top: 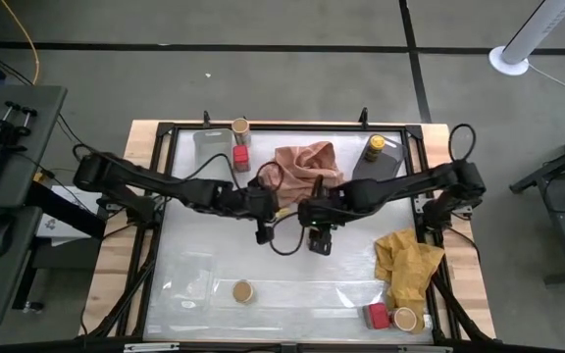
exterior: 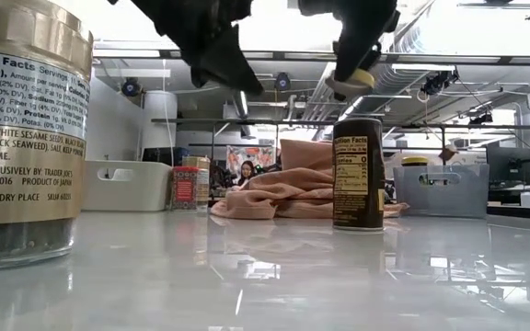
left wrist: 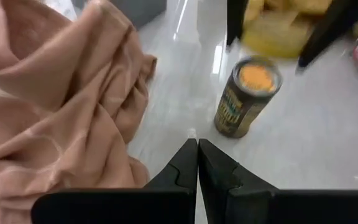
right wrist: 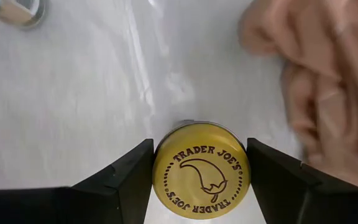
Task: Sort spices by type
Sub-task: Put the yellow seasoning bottle into the black bin
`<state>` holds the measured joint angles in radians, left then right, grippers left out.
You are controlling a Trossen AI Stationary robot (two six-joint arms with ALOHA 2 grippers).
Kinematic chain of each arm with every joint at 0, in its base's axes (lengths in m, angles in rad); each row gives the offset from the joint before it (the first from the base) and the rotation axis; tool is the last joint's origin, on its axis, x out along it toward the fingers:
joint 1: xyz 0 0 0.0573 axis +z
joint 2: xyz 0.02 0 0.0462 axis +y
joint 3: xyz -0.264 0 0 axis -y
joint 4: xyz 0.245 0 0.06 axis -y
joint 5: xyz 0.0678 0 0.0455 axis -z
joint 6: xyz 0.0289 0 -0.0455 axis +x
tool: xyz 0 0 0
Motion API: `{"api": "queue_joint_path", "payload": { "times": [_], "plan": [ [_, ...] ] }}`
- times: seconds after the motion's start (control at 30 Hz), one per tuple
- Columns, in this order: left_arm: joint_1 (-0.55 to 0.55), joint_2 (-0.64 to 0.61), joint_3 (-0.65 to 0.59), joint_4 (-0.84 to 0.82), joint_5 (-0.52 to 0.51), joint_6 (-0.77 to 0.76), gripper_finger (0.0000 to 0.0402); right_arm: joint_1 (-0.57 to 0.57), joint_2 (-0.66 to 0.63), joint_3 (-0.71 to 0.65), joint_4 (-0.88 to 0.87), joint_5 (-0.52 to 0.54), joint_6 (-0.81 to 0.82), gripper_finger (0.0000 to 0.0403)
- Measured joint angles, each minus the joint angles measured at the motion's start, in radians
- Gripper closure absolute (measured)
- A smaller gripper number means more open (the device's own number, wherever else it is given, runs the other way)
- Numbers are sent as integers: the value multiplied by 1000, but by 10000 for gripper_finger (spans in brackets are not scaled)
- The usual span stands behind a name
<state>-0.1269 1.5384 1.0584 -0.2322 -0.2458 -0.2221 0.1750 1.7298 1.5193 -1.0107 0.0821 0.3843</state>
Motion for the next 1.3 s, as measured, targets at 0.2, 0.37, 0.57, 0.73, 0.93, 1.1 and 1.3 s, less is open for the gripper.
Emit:
{"api": "queue_joint_path", "payload": {
  "times": [0.2,0.37,0.57,0.73,0.93,1.1,1.3],
  "plan": [
    [-37,-23,0,-16,0,-38,401,-21,42,4,-32,-80,39,175],
    [-67,-25,0,-18,0,-45,401,-19,43,5,-41,-94,87,175],
    [-79,-25,0,-19,0,-56,401,-28,59,5,-30,-113,125,175],
    [-79,-25,0,-12,0,-58,401,-44,60,5,-24,-114,157,175],
    [-79,-25,0,-11,0,-64,401,-53,60,5,-33,-135,183,175],
    [-79,-25,0,-11,0,-64,401,-52,61,5,-25,-139,220,175],
    [-79,-25,0,-12,0,-64,401,-52,95,5,-29,-136,228,175]
  ]
}}
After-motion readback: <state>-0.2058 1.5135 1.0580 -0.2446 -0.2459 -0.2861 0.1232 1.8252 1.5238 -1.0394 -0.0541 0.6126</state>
